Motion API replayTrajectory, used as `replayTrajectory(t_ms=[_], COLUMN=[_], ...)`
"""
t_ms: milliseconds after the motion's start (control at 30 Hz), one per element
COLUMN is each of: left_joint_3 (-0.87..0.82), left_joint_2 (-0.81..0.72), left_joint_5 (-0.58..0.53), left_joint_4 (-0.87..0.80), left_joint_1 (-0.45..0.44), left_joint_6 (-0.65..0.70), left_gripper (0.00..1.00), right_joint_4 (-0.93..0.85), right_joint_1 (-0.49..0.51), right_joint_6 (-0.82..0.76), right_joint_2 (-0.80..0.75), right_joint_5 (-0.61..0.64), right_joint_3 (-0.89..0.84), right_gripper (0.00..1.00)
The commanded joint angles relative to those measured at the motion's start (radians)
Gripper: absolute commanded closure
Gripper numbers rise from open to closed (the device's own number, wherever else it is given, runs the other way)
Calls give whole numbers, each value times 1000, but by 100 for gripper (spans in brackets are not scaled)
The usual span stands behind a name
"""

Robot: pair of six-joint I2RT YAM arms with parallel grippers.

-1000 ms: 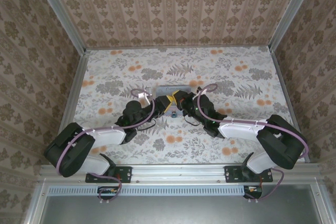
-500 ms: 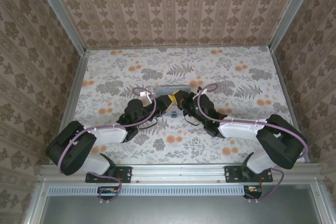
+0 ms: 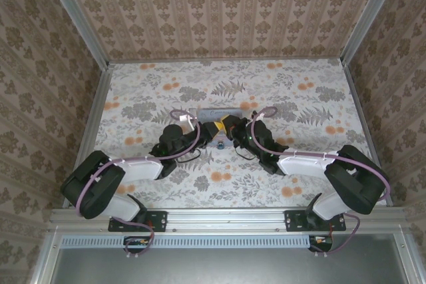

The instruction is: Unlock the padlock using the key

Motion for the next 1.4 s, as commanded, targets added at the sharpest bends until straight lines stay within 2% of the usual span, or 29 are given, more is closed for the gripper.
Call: replayTrajectory(t_ms=[0,67,100,267,333,467,567,733,933,1367], left_joint_3=[34,37,42,86,113,181,241,307,320,341], left_joint_2=[-3,-23,-37,-107,-130,-166,-182,-181,-159,-89], left_joint_5=[49,94,122,293,374,519,591,679,745,796], left_joint_4=[30,3,-20,-201,-288,-473,-624,-784,-823,-762], left_joint_1=[34,64,80,155,180,227,242,252,261,262], left_joint_6=[11,17,25,120,173,305,422,562,617,601], left_gripper=[100,100,100,100,100,100,100,100,100,100], right_joint_4=[-1,-60,-108,-267,-292,-280,-260,-267,-173,-67], right_joint_1=[-22,-56,-73,-170,-222,-330,-373,-377,-372,-301], right_joint_6=[-17,-48,-67,-165,-222,-367,-492,-669,-678,-674], right_joint_2=[-49,-116,-154,-320,-351,-346,-307,-228,-143,-48], right_joint_5=[-54,-77,-87,-173,-249,-451,-595,-763,-891,-939], right_joint_3=[-33,-57,-70,-131,-135,-108,-55,47,99,87], right_gripper=[57,44,42,40,40,40,41,46,53,57])
